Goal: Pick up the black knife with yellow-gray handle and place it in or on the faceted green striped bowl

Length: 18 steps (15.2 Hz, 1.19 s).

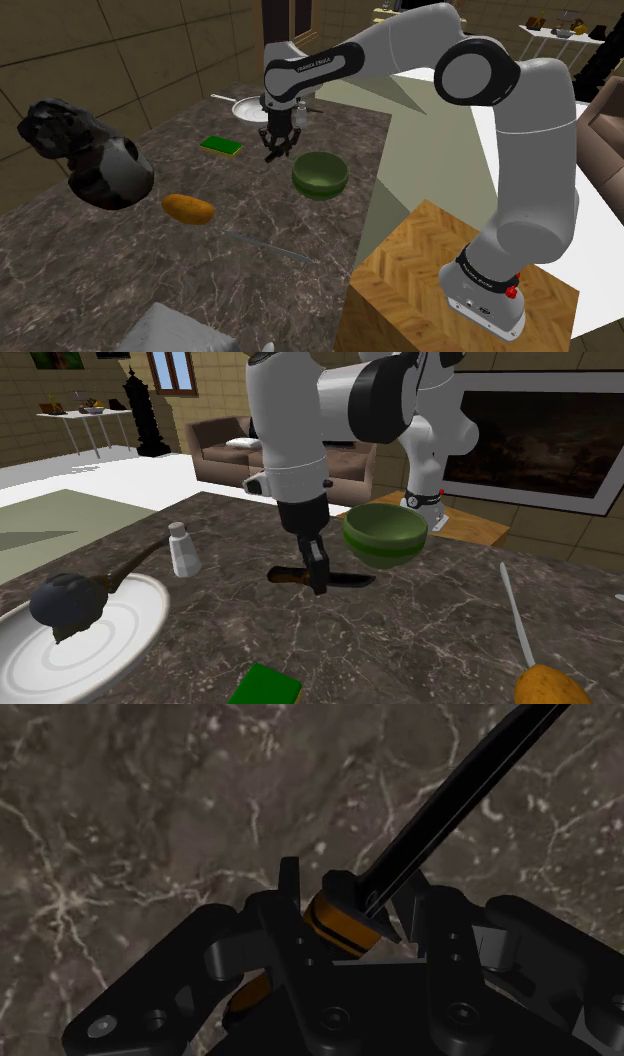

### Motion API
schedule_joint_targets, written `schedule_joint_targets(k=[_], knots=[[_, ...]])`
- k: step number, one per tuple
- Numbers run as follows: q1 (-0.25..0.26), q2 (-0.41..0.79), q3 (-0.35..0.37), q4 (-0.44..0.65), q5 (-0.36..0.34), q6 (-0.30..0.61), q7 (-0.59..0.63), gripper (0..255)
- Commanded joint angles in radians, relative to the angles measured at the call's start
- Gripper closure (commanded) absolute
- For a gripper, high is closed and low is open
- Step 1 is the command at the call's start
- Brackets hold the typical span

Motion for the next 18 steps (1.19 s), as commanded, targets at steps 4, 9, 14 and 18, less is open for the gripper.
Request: schedule_joint_targets(k=[4, 9, 14, 18], knots=[[0.0, -0.021, 0.002, 0.038, 0.003, -0.059, 0.004, 255], [-0.001, -0.038, 0.004, 0.08, 0.005, -0.117, 0.007, 255], [0.0, -0.05, 0.006, 0.129, 0.006, -0.178, 0.011, 255], [0.001, -0.055, 0.007, 0.174, 0.007, -0.228, 0.015, 255]])
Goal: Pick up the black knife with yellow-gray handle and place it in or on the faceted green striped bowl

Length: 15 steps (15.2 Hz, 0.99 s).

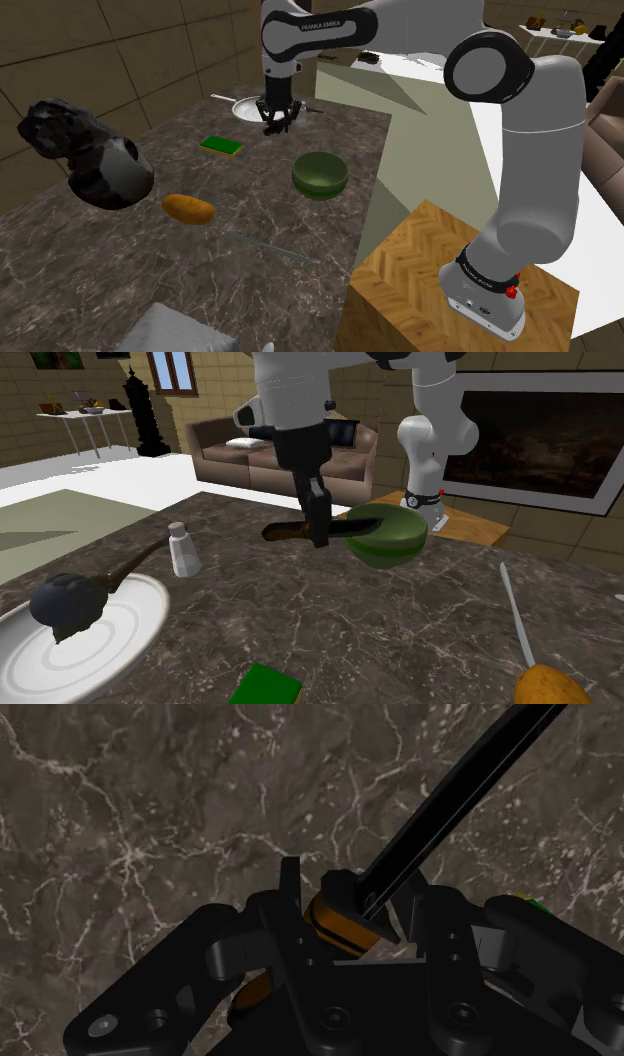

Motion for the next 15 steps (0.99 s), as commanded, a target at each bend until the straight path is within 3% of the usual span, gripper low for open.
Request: schedule_joint_targets(k=[1, 9, 15], knots=[[0.0, -0.002, 0.0, 0.023, 0.0, -0.025, 0.002, 255], [0.005, 0.002, 0.002, 0.129, -0.001, -0.127, 0.01, 255], [-0.03, -0.294, 0.016, -0.306, 0.056, 0.016, -0.008, 255]])
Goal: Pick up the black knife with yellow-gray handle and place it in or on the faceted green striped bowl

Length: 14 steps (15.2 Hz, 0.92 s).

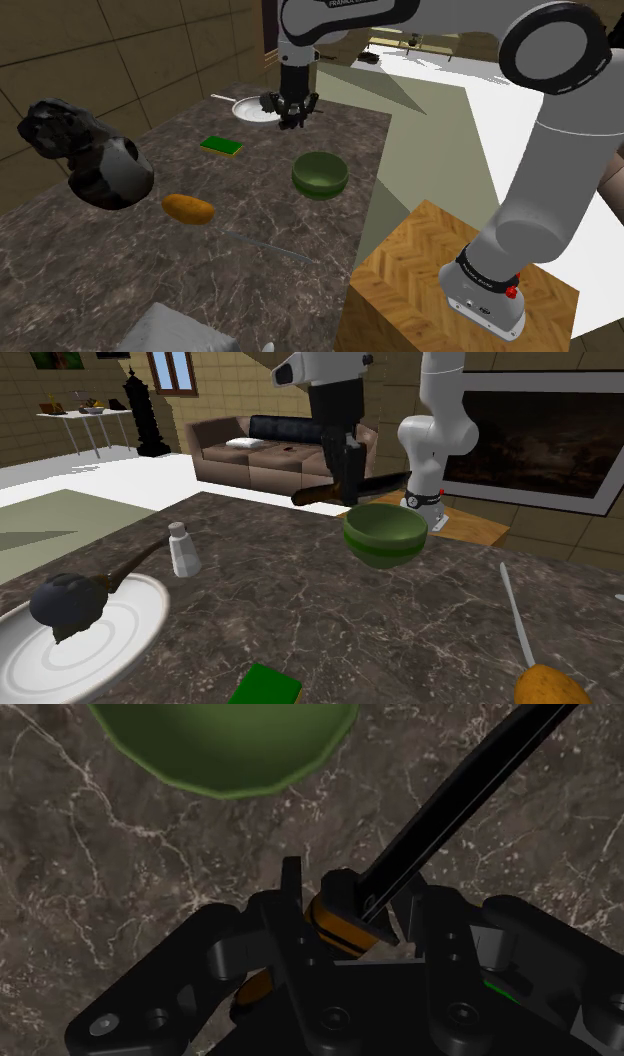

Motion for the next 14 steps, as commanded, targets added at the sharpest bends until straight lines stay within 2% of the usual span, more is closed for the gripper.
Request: schedule_joint_targets(k=[1, 9, 14], knots=[[-0.006, -0.086, 0.004, -0.115, 0.019, 0.031, -0.005, 255], [-0.006, -0.4, 0.008, -0.492, 0.095, 0.099, -0.034, 255], [-0.004, -0.385, 0.01, -0.544, 0.096, 0.165, -0.04, 255]])
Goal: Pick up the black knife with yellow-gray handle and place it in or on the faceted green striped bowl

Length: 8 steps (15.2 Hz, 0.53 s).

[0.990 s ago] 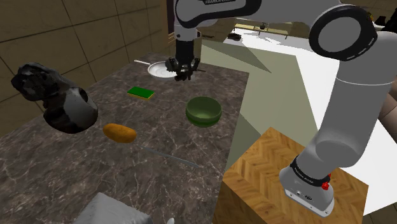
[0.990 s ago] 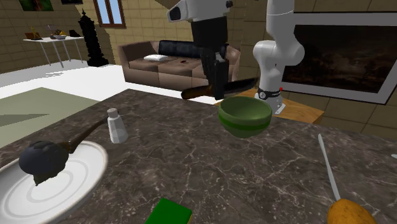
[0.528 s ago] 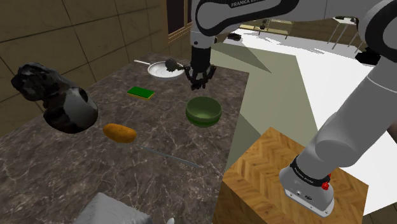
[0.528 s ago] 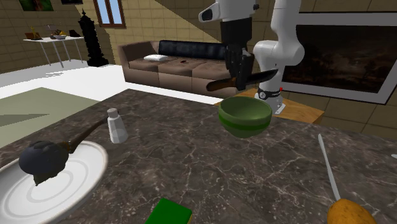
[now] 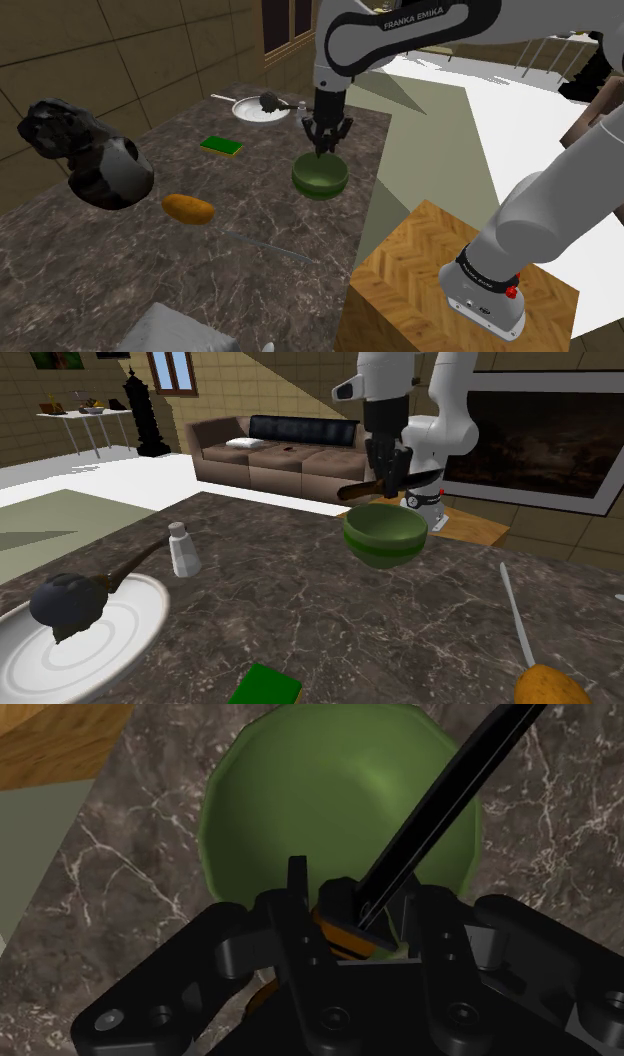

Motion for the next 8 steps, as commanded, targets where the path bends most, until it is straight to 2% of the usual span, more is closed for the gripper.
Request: schedule_joint_targets(k=[1, 8], knots=[[0.001, 0.007, 0.001, -0.019, 0.0, 0.025, -0.002, 255], [0.003, 0.035, 0.005, -0.077, 0.0, 0.112, -0.008, 255]])
